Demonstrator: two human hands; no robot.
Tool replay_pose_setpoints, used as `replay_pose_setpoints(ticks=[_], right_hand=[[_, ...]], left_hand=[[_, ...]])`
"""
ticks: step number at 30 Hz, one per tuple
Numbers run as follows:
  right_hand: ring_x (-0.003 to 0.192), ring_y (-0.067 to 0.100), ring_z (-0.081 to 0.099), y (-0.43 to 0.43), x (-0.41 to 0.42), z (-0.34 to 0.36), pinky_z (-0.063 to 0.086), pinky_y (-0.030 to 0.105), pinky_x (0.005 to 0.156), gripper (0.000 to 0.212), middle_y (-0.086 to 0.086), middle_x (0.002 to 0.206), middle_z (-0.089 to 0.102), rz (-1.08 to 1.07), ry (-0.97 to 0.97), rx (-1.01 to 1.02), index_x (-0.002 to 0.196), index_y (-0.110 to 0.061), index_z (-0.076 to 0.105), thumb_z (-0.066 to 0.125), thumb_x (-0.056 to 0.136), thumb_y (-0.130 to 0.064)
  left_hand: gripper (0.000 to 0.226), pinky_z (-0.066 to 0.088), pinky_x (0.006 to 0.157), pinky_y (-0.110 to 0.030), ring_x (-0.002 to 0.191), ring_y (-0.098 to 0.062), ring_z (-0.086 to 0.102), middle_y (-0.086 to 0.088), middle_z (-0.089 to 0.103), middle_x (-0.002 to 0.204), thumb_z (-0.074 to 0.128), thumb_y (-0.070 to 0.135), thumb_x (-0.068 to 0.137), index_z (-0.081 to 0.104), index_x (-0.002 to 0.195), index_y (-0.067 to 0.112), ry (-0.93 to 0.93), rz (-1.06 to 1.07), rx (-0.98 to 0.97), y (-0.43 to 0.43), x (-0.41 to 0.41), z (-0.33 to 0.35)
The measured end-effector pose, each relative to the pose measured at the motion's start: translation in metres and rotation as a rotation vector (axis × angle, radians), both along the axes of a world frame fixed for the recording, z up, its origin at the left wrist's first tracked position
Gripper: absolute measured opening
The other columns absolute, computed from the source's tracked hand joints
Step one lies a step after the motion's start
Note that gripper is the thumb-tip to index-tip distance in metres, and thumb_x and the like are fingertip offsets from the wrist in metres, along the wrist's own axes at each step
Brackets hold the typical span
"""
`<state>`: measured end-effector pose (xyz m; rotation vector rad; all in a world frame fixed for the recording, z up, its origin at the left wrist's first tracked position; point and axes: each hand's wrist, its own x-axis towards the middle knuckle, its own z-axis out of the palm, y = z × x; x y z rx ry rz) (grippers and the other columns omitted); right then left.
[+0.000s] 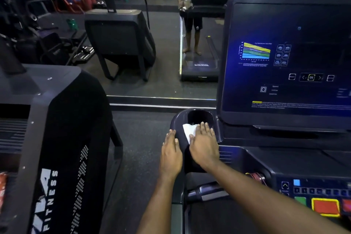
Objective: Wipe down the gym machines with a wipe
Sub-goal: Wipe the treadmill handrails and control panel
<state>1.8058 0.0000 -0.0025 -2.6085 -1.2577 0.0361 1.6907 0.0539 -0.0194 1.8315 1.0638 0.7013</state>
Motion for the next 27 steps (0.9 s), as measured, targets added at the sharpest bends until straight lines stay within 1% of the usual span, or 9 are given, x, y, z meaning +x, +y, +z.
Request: replay_pose_setpoints(ticks=[4,8,11,13,16,18,22,25,27], right_hand=[[0.153,0.02,0.025,-0.01,-0.004,-0.004,0.006,0.026,0.123,0.052,0.012,0.161,0.034,0.235,0.037,0.143,0.156,-0.004,0.03,0.037,0.106,-0.015],[0.154,0.019,0.019,0.013,0.012,-0.006,0.005,0.026,0.124,0.055,0.01,0.165,0.025,0.306,0.05,0.076,0.159,-0.006,0.024,0.036,0.106,-0.016],[0.154,0.027,0.018,0.052,0.033,0.005,0.015,0.036,0.123,0.054,0.015,0.166,0.02,0.283,0.045,-0.01,0.158,-0.007,0.026,0.035,0.106,-0.018],[0.152,0.033,0.022,0.077,0.05,0.011,0.016,0.038,0.122,0.052,0.019,0.165,0.021,0.257,0.047,-0.068,0.155,-0.003,0.029,0.035,0.106,-0.017],[0.153,0.03,0.02,0.097,0.068,0.012,0.015,0.042,0.125,0.053,0.019,0.163,0.026,0.136,0.059,-0.081,0.154,0.0,0.031,0.035,0.104,-0.018],[0.152,0.028,0.024,0.097,0.066,0.012,0.016,0.04,0.125,0.052,0.018,0.161,0.032,0.109,0.03,-0.067,0.152,0.001,0.034,0.035,0.103,-0.017],[0.143,0.026,0.039,0.087,0.054,0.015,0.021,0.031,0.121,0.044,0.016,0.15,0.049,0.279,-0.034,-0.069,0.144,0.001,0.047,0.038,0.103,-0.013],[0.118,0.029,0.056,0.084,0.073,0.021,0.039,0.033,0.102,0.033,0.014,0.123,0.065,0.1,-0.057,-0.16,0.115,-0.005,0.063,0.042,0.092,-0.013],[0.123,0.028,0.053,0.08,0.088,0.021,0.038,0.034,0.108,0.047,0.012,0.131,0.061,-0.025,-0.072,-0.276,0.124,-0.003,0.059,0.045,0.084,-0.023]], left_hand=[[0.046,0.018,0.125,-0.033,0.152,-0.015,0.025,-0.003,0.032,0.163,0.034,0.015,0.109,0.037,0.154,0.012,0.051,-0.001,0.041,0.001,0.004,-0.006],[0.047,0.014,0.126,-0.035,0.153,-0.015,0.022,-0.003,0.028,0.165,0.032,0.015,0.109,0.034,0.156,0.013,0.104,0.02,0.053,0.001,0.005,-0.008],[0.047,0.013,0.127,-0.037,0.153,-0.016,0.023,-0.004,0.028,0.165,0.031,0.015,0.109,0.033,0.156,0.013,0.133,0.025,0.071,0.002,0.005,-0.008],[0.048,0.013,0.127,-0.038,0.152,-0.016,0.024,-0.004,0.029,0.165,0.032,0.014,0.109,0.033,0.156,0.012,0.14,0.031,0.075,0.002,0.006,-0.007],[0.048,0.014,0.127,-0.039,0.152,-0.016,0.025,-0.003,0.03,0.164,0.032,0.015,0.109,0.032,0.157,0.014,0.153,0.031,0.079,0.002,0.007,-0.006],[0.049,0.014,0.127,-0.039,0.152,-0.016,0.026,-0.002,0.029,0.165,0.032,0.016,0.109,0.031,0.157,0.015,0.163,0.035,0.079,0.002,0.007,-0.006],[0.049,0.013,0.127,-0.039,0.152,-0.016,0.026,-0.002,0.028,0.165,0.031,0.016,0.109,0.03,0.158,0.015,0.177,0.032,0.08,0.003,0.008,-0.006],[0.049,0.013,0.127,-0.04,0.151,-0.017,0.027,-0.003,0.029,0.165,0.032,0.015,0.108,0.031,0.157,0.015,0.189,0.03,0.083,0.002,0.007,-0.003],[0.049,0.013,0.127,-0.04,0.152,-0.017,0.027,-0.002,0.029,0.165,0.032,0.014,0.108,0.031,0.157,0.014,0.193,0.03,0.091,0.001,0.006,-0.001]])
